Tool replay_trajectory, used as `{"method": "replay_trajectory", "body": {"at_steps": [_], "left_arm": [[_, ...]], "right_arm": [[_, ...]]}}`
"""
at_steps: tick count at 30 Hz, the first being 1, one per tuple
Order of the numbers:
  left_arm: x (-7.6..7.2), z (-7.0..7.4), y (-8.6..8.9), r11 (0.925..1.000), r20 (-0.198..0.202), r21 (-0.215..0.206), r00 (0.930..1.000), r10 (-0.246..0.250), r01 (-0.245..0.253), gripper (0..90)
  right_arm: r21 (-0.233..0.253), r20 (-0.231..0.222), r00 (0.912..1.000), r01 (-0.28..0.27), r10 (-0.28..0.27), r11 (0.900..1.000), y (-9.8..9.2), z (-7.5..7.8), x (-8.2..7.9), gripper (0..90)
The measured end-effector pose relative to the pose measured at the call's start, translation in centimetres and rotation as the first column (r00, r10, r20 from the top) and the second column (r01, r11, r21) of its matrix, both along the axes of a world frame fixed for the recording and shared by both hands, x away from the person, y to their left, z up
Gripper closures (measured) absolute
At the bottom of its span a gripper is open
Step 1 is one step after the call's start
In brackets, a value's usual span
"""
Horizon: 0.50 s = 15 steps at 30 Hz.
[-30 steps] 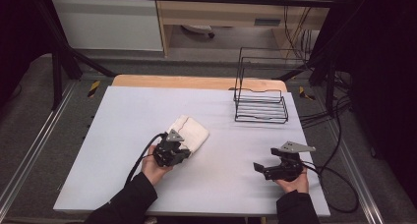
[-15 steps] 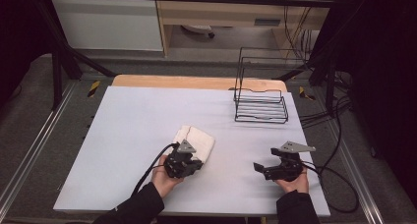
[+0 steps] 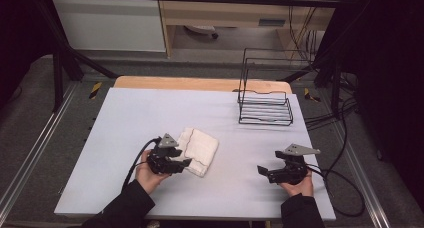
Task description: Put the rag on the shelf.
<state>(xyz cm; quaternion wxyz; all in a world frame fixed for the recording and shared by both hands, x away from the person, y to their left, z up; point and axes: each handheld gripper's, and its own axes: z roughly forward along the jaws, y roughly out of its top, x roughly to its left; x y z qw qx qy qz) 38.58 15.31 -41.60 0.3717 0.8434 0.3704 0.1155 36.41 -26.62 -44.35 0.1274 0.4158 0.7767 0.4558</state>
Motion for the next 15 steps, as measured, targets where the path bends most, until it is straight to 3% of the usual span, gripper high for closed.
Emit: {"method": "replay_trajectory", "body": {"at_steps": [5, 8, 11, 15], "left_arm": [[1.4, -1.2, 2.3, 0.994, -0.032, 0.008, 0.9935, 0.109, -0.109, 44.8], [1.9, -2.0, 2.8, 0.9894, -0.059, 0.012, 0.9877, 0.145, -0.145, 47.9], [2.1, -2.4, 2.8, 0.9876, -0.077, 0.001, 0.9847, 0.156, -0.157, 50.5], [2.1, -2.5, 2.6, 0.9892, -0.089, -0.012, 0.9855, 0.144, -0.146, 61.9]], "right_arm": [[-0.004, 0.017, 0.9998, 0.007, -0.007, 1.0, 0.5, 0.2, 0.1, 1.0], [0.0, 0.023, 0.9997, 0.013, -0.013, 1.0, 1.1, 0.4, 0.3, 1.6], [0.006, 0.017, 0.9997, 0.017, -0.017, 1.0, 2.0, 0.6, 0.6, 2.5], [-0.016, 0.009, 0.9999, 0.008, -0.008, 1.0, 4.0, 0.8, 1.5, 4.5]]}}
